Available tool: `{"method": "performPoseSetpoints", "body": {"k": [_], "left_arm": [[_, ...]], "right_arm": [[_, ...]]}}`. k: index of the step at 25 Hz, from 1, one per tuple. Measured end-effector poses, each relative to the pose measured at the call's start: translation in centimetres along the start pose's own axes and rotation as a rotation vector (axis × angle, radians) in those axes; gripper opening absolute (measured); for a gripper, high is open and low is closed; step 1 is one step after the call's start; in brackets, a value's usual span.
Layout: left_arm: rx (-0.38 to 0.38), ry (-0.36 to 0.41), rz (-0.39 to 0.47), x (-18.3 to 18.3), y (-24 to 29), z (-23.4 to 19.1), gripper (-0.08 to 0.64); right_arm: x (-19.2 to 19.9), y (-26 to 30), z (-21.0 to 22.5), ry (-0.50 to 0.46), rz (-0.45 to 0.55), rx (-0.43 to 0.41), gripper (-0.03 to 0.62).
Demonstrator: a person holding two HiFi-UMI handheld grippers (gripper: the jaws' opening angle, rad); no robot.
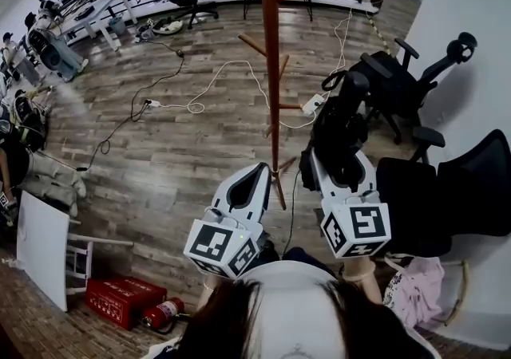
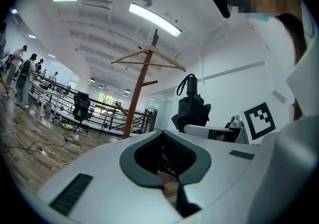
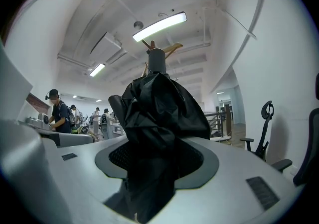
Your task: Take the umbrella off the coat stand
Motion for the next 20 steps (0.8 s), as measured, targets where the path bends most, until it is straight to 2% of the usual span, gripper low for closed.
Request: {"method": "performPoseSetpoints", "body": {"k": [20], "left_arm": [[-0.089, -0.011, 0.002, 1.7, 0.2, 4.6, 0.009]], "right_arm": [[0.7, -2.3, 3.1, 0.011, -0.024, -0.094, 0.244]]}}
Point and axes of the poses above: the fingertips, and each gripper's own axes: y forward along the fingers, z to its right, x out of its underside, the point moved 7 cm from there along -y, backward along the fingers, and after that the axes turned 3 degrees about -y, right-handed, at the moved point
